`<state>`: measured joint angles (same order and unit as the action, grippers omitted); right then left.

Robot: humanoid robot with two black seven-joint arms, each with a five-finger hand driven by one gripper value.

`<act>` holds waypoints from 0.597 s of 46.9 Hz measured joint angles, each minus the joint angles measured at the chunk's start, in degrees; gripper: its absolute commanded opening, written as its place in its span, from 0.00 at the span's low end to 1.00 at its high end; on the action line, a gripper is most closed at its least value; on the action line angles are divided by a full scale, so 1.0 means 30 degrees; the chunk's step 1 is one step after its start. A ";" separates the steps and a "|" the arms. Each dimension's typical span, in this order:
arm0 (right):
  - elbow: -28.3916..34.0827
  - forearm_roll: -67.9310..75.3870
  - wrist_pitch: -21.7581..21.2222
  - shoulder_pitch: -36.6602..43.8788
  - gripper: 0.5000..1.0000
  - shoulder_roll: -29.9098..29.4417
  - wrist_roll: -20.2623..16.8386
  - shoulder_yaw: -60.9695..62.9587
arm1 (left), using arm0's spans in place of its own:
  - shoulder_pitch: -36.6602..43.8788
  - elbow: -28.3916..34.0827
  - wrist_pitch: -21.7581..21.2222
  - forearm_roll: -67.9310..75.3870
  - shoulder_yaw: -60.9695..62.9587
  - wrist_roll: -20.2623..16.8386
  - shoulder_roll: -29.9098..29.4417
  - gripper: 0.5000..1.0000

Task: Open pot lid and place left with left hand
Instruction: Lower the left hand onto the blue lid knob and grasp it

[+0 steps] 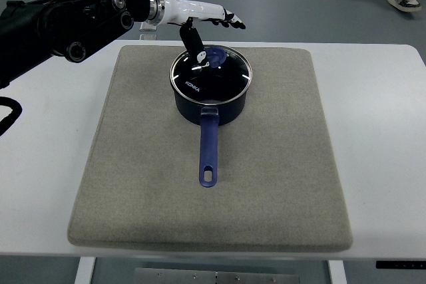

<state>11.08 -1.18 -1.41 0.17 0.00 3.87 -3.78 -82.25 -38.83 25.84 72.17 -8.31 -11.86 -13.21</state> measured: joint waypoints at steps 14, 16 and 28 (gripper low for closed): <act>0.0000 0.0000 0.0000 0.0001 0.83 0.0000 0.0000 -0.0001 | -0.0211 0.0123 0.0000 -0.0007 0.0930 0.0000 0.0063 0.88; 0.0000 0.0000 0.0000 0.0001 0.83 0.0000 0.0000 0.0000 | -0.0238 0.0140 0.0000 -0.0002 0.1116 0.0000 0.0100 0.88; 0.0000 0.0000 0.0000 0.0000 0.83 0.0000 -0.0002 -0.0001 | -0.0295 0.0168 0.0000 -0.0002 0.1470 0.0000 0.0181 0.71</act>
<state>11.07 -1.18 -1.41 0.17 0.00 3.86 -3.78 -83.14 -38.32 25.84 72.16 -3.90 -11.86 -12.66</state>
